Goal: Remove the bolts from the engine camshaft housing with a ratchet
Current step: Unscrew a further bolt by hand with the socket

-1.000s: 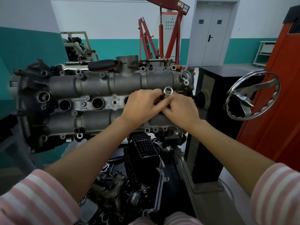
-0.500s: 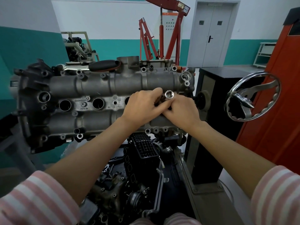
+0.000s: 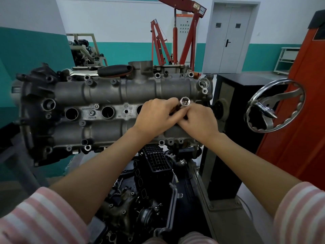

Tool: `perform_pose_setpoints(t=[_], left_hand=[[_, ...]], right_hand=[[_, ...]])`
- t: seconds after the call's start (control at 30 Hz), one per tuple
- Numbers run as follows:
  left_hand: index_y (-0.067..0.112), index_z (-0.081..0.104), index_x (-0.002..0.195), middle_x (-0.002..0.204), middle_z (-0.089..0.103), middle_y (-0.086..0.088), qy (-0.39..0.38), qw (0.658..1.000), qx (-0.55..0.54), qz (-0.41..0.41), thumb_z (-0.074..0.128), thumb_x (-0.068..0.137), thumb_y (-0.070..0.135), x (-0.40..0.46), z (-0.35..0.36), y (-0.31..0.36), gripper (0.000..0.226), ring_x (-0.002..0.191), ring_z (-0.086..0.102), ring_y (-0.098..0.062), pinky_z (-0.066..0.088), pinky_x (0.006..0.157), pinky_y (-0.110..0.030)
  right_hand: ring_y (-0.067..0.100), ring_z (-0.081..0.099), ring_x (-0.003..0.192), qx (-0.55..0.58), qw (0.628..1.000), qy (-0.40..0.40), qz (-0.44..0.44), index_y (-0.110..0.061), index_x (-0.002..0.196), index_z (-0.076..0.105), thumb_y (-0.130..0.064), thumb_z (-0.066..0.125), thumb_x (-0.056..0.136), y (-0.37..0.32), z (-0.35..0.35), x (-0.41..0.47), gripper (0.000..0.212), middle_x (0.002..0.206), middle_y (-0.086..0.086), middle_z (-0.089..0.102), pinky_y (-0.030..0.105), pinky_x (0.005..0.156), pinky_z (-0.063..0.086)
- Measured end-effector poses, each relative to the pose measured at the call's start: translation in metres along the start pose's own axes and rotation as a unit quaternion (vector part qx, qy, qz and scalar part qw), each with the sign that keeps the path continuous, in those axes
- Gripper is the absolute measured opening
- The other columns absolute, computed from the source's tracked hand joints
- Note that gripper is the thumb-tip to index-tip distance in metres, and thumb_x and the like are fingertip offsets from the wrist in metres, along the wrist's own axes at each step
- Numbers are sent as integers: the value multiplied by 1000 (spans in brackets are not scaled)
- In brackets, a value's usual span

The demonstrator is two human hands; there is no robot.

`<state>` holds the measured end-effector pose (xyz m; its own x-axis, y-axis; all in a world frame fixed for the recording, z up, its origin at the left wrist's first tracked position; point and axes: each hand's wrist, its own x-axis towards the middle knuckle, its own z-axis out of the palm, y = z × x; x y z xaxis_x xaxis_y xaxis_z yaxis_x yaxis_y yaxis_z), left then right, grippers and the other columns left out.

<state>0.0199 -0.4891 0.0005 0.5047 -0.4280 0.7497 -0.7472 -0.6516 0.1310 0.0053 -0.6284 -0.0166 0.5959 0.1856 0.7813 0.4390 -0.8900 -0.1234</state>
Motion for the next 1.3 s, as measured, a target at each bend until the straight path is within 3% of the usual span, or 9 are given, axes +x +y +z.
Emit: perform_pose_setpoints(t=[0.2, 0.43, 0.53, 0.63, 0.8, 0.97, 1.07, 1.17, 1.3], left_hand=[[5, 51, 84, 59, 52, 0, 12, 1000, 4, 10, 26, 84, 51, -1, -2, 3, 53, 51, 50, -21, 42, 49, -35], [7, 47, 60, 46, 47, -3, 25, 1000, -5, -5, 49, 90, 39, -1, 1, -1, 44, 44, 47, -23, 32, 47, -29], [4, 52, 65, 49, 49, -3, 15, 1000, -6, -5, 50, 91, 41, -1, 1, -1, 45, 46, 48, -20, 37, 46, -31], [4, 53, 77, 54, 52, -3, 10, 1000, 1, -1, 38, 88, 51, -2, 0, 2, 50, 49, 51, -21, 41, 47, -35], [7, 48, 75, 54, 47, 2, 14, 1000, -5, -11, 39, 89, 43, -2, 0, 2, 40, 49, 48, -20, 34, 46, -30], [3, 52, 61, 51, 52, -7, 11, 1000, -14, -14, 54, 93, 35, -1, 1, -1, 45, 48, 49, -23, 32, 47, -31], [3, 56, 70, 55, 54, -5, 6, 1000, -12, -6, 50, 92, 42, -1, 0, 0, 46, 52, 52, -22, 41, 50, -36], [4, 53, 79, 57, 52, -2, 9, 1000, -1, 1, 32, 86, 51, -1, -1, 3, 52, 51, 50, -20, 40, 49, -35], [11, 41, 75, 54, 42, 6, 21, 1000, -14, 3, 32, 83, 46, -2, -2, 4, 36, 48, 45, -19, 34, 45, -30]], right_hand=[[4, 35, 54, 19, 999, -37, 15, -22, 79, 38, -46, 34, 80, 0, -1, 1, 24, 62, -19, 31, 15, 47, 25], [7, 40, 55, -21, 999, -24, 4, -17, 71, 55, -45, 45, 84, 2, 1, 2, 32, 61, -9, 45, 15, 46, 21], [7, 36, 51, -5, 1000, 9, -10, -14, 66, 57, -34, 52, 83, -1, 1, -1, 26, 54, -5, 51, 13, 45, 19], [8, 37, 50, 7, 1000, -6, 2, -21, 69, 41, -33, 49, 82, -2, 0, -1, 19, 56, -17, 33, 18, 43, 23], [15, 52, 57, -11, 999, -31, 21, -10, 85, 50, -40, 44, 86, 3, 4, 1, 30, 69, -6, 52, 29, 50, 40], [8, 37, 52, -21, 1000, -17, 7, -22, 69, 42, -43, 48, 83, 2, 3, 1, 26, 58, -14, 35, 17, 45, 20], [7, 35, 50, -13, 1000, -5, 7, -16, 70, 55, -37, 49, 84, 1, 2, 0, 26, 58, -15, 33, 16, 44, 18], [8, 37, 49, 5, 1000, -8, 8, -16, 77, 46, -43, 37, 84, 0, 1, 0, 29, 61, -15, 32, 19, 42, 22], [15, 46, 54, -12, 999, -27, 28, -8, 90, 49, -51, 26, 77, 2, 3, 1, 50, 69, -7, 46, 27, 47, 27]])
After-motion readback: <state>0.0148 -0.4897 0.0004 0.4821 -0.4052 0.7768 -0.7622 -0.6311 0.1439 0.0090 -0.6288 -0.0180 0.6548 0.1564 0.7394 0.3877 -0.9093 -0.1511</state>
